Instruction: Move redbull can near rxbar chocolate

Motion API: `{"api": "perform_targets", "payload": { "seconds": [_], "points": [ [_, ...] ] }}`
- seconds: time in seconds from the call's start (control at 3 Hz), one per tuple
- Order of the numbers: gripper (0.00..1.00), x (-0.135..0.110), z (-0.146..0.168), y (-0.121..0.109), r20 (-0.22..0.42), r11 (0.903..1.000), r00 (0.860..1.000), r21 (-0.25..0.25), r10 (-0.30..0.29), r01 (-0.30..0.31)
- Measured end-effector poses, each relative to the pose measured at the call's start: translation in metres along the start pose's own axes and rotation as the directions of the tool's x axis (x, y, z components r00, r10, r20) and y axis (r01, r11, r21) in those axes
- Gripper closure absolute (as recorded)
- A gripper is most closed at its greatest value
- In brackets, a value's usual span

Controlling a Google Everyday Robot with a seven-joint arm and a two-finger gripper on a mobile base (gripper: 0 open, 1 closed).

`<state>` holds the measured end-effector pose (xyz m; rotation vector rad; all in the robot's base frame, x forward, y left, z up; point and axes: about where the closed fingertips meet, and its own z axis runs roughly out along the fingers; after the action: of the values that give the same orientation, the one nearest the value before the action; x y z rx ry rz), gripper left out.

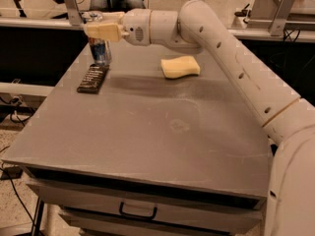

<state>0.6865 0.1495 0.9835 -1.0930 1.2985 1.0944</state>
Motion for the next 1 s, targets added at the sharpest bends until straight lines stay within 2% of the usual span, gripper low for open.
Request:
{"api": "perform_targets", "payload": {
  "seconds": [0.33,0.67,1.0],
  "points": [
    [1.00,0.016,-0.003,-0.005,0.008,0.9999,1.000,0.013,0.004,-0.004],
    [1.00,0.033,-0.016,-0.012,-0.020,0.9978,0.998,0.037,-0.053,0.054],
    [1.00,0.037,-0.021,-0.014,-0.040,0.9957,0.996,0.045,-0.079,0.081]
  ]
}}
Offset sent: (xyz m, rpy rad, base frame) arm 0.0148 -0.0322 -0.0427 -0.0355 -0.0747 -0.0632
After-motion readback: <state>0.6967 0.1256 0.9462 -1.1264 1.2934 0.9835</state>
